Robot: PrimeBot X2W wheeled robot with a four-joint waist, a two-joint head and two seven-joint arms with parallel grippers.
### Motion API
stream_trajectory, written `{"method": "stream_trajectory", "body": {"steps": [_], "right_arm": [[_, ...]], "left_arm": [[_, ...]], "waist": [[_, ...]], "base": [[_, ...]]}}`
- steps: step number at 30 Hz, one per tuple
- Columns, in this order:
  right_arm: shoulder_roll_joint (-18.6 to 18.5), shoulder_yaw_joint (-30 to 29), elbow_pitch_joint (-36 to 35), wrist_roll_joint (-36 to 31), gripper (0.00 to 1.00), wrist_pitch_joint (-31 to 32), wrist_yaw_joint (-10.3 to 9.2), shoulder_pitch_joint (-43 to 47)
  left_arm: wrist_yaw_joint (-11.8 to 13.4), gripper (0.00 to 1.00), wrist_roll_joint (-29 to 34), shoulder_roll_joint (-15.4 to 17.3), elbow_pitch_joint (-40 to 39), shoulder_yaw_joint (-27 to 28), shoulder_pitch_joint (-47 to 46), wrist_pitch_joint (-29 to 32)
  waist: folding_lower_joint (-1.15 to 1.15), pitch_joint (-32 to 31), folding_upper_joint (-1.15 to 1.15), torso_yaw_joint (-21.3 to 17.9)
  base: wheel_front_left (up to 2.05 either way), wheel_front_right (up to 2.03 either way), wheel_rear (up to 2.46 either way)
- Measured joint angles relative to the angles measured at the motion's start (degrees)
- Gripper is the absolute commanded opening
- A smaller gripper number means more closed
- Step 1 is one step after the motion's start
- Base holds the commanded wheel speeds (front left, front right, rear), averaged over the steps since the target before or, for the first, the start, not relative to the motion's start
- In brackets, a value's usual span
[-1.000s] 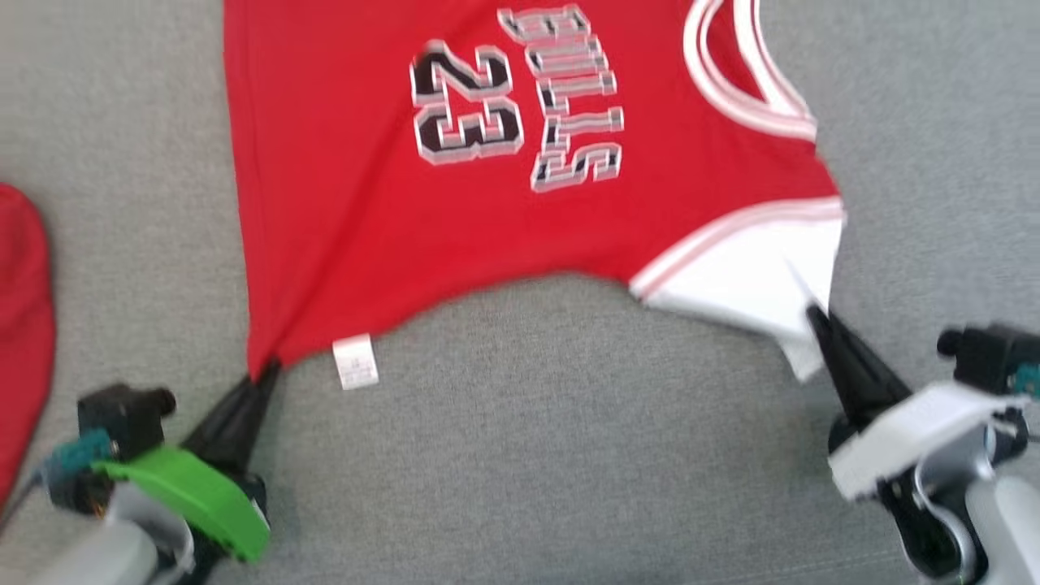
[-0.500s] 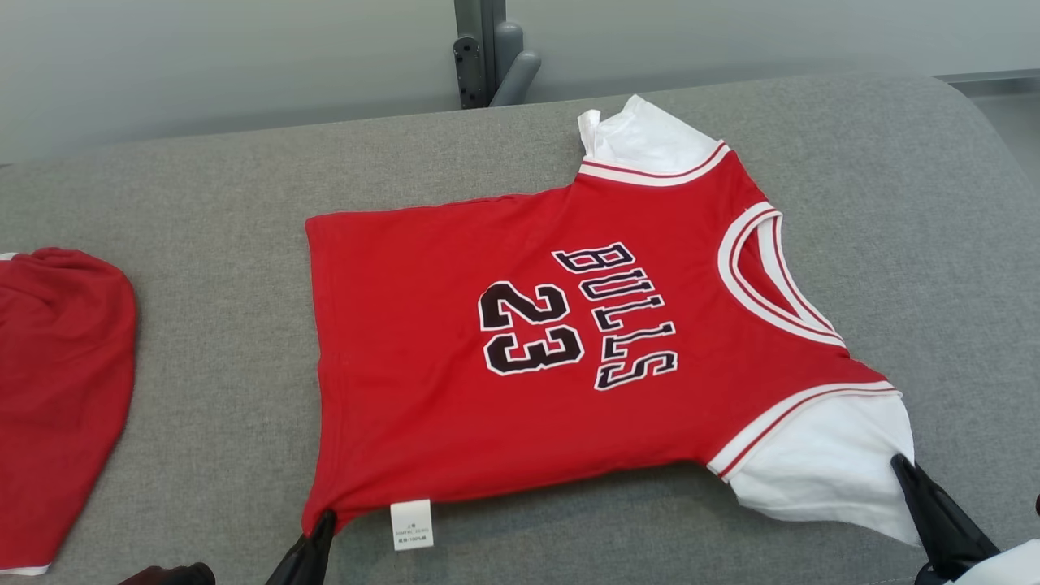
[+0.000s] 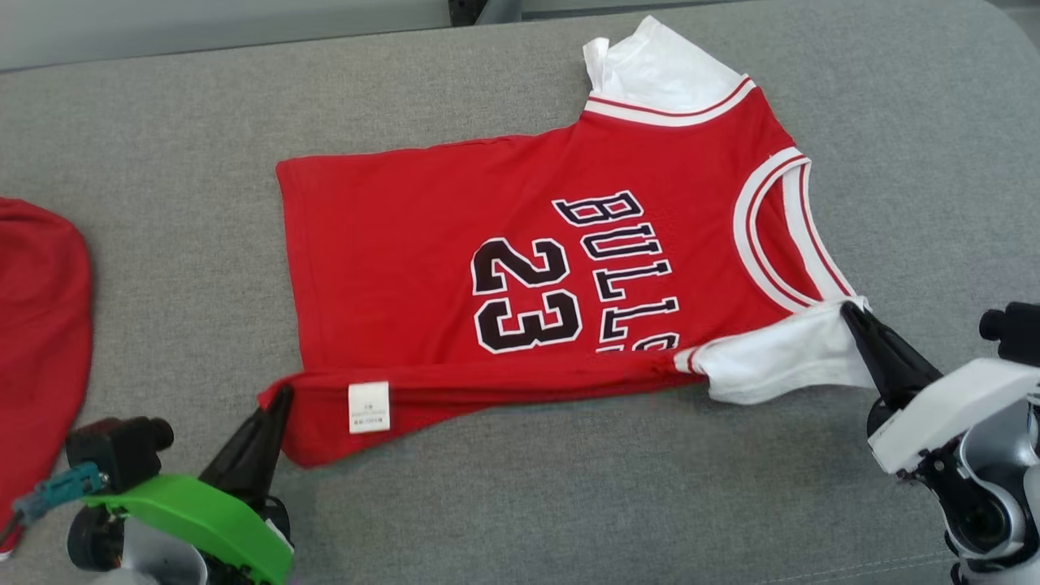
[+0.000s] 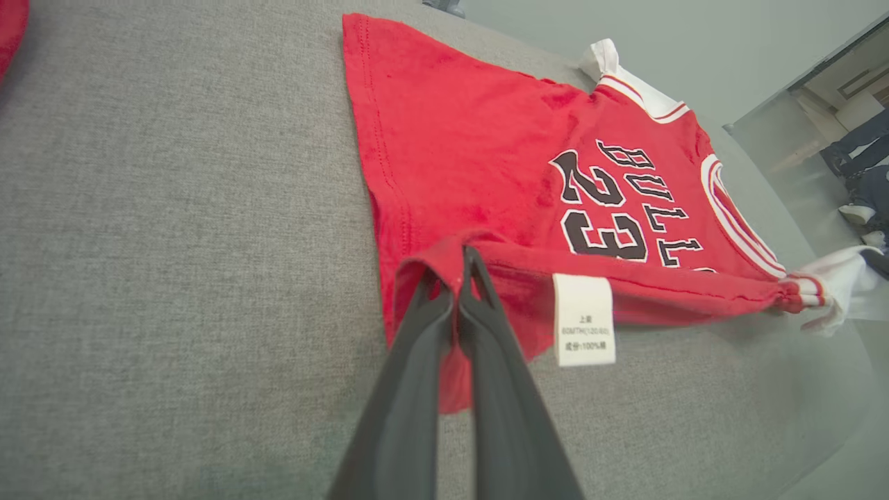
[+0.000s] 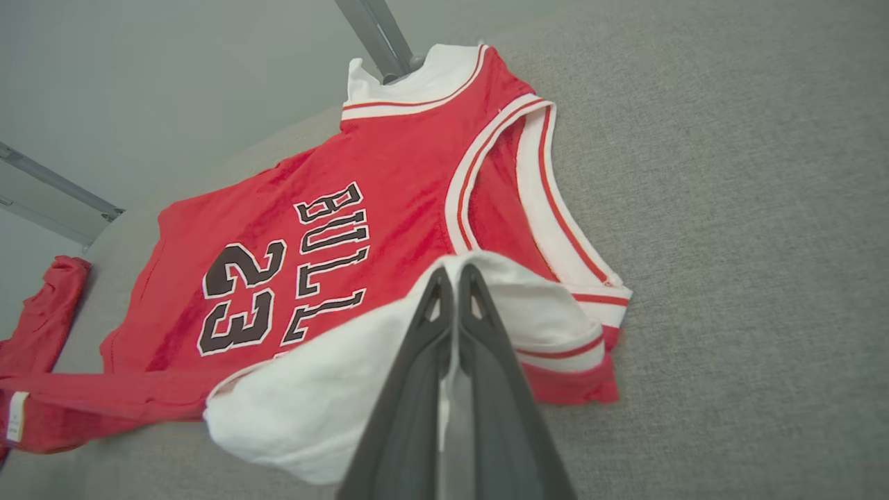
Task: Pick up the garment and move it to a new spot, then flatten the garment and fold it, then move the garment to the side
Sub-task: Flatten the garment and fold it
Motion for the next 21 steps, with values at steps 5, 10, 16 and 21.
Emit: {"method": "stream_trajectory", "body": {"steps": [5,10,16,21], "right_arm": [[-0.6,1.4,5.3,-0.9,0.00,2.7,0.00,-7.0],[-0.7,2.6,10.8,-1.9,0.00,3.2,0.00,-13.3],[-1.2,4.1,16.2,-3.2,0.00,3.1,0.00,-19.1],[-2.2,5.5,19.1,-4.0,0.00,1.9,0.00,-23.6]], "left_arm": [[0.2,0.00,0.1,0.6,2.9,0.0,-5.9,4.1],[-0.5,0.00,1.5,-0.8,6.3,-1.8,-10.9,7.3],[-2.4,0.00,3.5,-2.5,10.0,-4.2,-16.5,9.6],[-3.6,0.00,4.2,-2.6,12.2,-4.8,-18.8,10.4]], "waist": [[0.00,2.6,0.00,0.1],[0.00,4.4,0.00,0.7],[0.00,6.0,-0.01,1.5],[0.00,7.0,-0.01,1.8]], "base": [[0.00,0.00,0.00],[0.00,0.00,0.00],[0.00,0.00,0.00],[0.00,0.00,0.00]]}}
